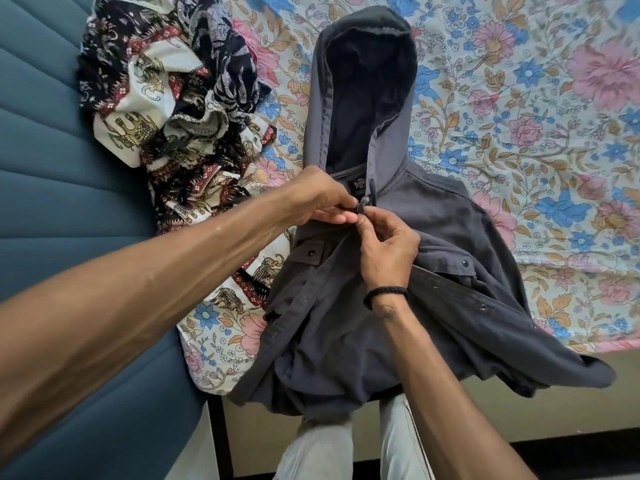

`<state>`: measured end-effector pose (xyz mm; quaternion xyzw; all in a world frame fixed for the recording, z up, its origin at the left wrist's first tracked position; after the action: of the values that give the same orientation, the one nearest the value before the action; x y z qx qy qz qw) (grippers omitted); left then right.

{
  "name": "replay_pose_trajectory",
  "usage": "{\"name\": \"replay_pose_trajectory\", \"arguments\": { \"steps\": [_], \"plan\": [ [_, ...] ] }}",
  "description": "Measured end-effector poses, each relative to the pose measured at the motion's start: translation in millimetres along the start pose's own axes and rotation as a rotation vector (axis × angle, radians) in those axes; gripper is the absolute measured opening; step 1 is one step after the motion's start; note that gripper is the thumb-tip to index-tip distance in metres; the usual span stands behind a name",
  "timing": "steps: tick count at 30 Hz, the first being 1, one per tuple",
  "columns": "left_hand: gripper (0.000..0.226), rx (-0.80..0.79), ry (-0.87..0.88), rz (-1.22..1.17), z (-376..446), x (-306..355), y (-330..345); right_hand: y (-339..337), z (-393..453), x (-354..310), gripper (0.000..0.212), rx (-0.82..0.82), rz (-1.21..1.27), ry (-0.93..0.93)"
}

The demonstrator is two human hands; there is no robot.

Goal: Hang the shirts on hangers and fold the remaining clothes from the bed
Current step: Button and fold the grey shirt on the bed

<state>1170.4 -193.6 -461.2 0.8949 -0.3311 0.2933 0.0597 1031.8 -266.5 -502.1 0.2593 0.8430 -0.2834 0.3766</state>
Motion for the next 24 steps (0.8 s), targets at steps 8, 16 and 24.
{"name": "replay_pose_trajectory", "arguments": {
  "steps": [8,16,24],
  "plan": [
    [0.006,0.191,-0.032,-0.006,3,-2,10,3,6,-5,0.013,0.020,-0.055,0.004],
    [0.015,0.247,-0.085,-0.209,5,0,20,2,8,-8,0.009,0.080,-0.171,-0.138],
    [0.022,0.143,0.420,0.673,2,-6,-14,-10,23,-22,0.033,-0.247,-0.490,-0.195]
  ]
}}
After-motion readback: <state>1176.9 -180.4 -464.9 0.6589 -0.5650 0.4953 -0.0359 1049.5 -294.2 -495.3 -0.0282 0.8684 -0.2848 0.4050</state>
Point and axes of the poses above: each hand's wrist, its own z-axis towards the middle knuckle, its own y-axis out of the palm, x = y × z, the point moved 1 cm from there along z, towards the middle knuckle, and after that the axes turned 12 degrees about y, right-handed, at the moved point
